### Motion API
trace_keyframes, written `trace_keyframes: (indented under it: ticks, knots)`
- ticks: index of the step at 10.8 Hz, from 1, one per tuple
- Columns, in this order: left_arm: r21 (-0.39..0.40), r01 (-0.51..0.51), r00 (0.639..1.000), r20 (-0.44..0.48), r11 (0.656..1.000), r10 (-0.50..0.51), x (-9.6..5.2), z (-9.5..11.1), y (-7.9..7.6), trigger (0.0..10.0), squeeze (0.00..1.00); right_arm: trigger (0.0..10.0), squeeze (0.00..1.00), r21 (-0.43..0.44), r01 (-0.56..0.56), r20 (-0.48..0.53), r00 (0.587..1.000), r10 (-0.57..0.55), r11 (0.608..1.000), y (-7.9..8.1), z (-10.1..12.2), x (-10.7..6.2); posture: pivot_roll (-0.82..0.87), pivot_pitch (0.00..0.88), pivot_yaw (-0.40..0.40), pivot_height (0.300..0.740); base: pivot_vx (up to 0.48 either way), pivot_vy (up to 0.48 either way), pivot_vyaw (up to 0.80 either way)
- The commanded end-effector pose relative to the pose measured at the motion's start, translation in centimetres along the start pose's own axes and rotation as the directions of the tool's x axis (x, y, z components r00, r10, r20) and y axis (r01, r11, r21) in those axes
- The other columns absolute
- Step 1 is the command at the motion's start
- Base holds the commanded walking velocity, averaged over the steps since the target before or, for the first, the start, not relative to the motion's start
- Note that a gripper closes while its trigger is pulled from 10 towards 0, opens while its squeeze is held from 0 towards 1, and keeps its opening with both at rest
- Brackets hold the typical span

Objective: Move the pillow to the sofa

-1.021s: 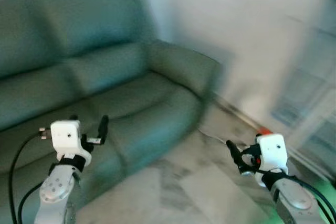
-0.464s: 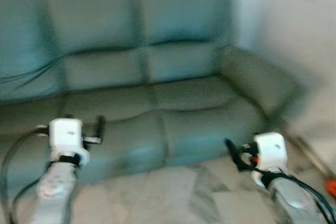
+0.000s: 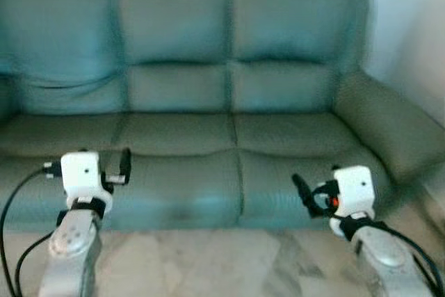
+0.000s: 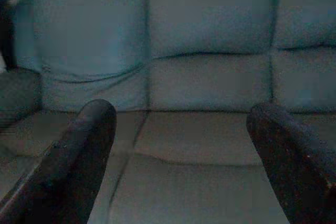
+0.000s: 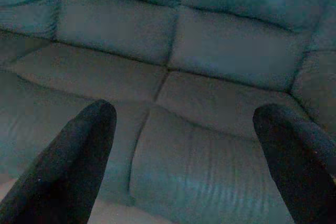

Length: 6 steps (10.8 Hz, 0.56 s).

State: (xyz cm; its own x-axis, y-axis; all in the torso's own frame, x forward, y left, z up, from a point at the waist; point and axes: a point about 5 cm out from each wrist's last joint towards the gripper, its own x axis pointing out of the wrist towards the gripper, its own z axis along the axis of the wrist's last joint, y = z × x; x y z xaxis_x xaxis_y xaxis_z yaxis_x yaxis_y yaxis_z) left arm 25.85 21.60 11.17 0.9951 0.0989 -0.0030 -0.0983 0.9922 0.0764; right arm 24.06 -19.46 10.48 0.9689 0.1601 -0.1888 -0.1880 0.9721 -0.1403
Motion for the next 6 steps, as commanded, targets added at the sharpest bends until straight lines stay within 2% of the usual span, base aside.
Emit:
trace_keyframes:
  ticks: [1, 6]
  knots:
    - [0.017, 0.001, 1.000, -0.004, 1.000, -0.001, -0.04, -0.06, -0.12, 10.0, 0.00, 10.0, 0.00, -0.004, 0.004, -0.002, 1.000, -0.004, 1.000, -0.28, 0.09, 0.10, -0.10, 0.000, -0.040, 0.740, 0.000, 0.000, 0.80]
    - [0.033, -0.020, 1.000, -0.018, 0.999, 0.020, 0.03, -0.26, -0.12, 10.0, 0.00, 10.0, 0.00, 0.002, 0.016, 0.011, 1.000, -0.016, 1.000, -0.54, 0.31, 0.54, -0.11, 0.000, -0.031, 0.740, 0.000, 0.000, 0.79]
